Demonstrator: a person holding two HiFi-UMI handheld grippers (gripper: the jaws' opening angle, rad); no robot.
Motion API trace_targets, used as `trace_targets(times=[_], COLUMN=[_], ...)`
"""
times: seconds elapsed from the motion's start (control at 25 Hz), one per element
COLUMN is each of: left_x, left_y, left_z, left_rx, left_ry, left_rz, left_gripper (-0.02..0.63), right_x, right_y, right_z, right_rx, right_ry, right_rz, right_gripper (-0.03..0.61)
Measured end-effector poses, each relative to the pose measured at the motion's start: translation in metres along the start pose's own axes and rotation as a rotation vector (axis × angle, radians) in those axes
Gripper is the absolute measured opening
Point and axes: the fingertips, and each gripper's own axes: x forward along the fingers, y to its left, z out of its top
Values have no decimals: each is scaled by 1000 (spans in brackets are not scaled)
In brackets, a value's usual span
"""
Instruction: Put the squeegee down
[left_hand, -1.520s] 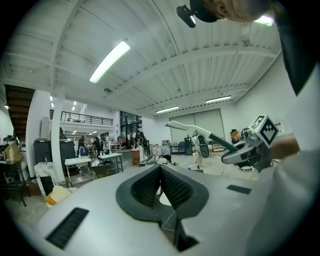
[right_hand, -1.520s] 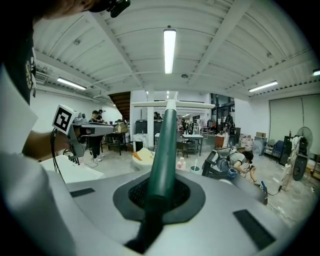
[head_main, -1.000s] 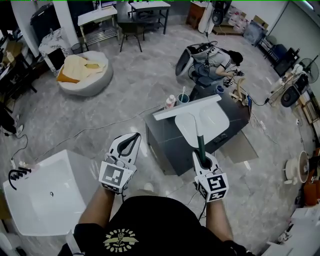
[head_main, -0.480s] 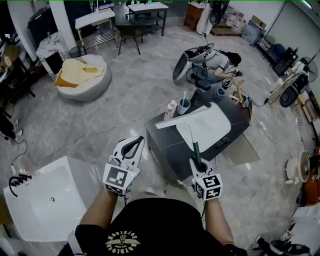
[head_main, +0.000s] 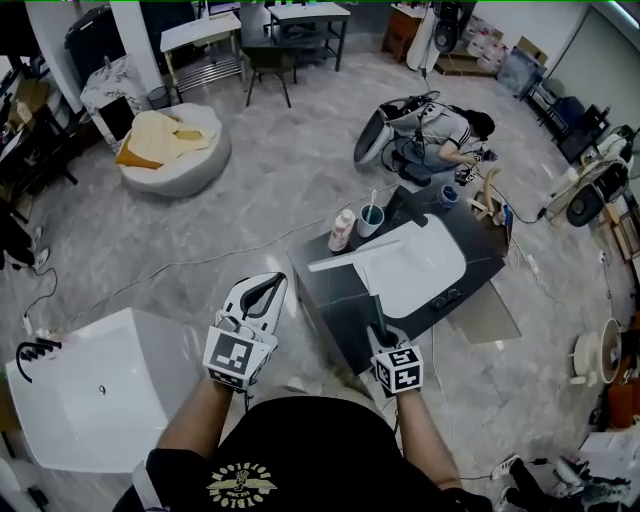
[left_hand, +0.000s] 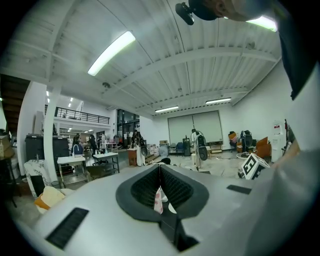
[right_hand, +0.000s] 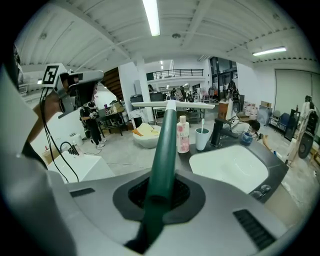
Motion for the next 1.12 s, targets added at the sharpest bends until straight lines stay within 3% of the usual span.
trace_targets(times=[0.6, 1.12], left_x=[56, 79], left_y=[-2, 2], left_z=[-12, -40], left_rx=[3, -31], left_ry=[74, 145], left_rz=[45, 67], left_gripper=[23, 23], right_x=[77, 125], right_y=[-46, -50], right_z=[-76, -126], right_rx=[-11, -44], right_ry=[197, 350], right_rz=[90, 150], right_gripper=[29, 29])
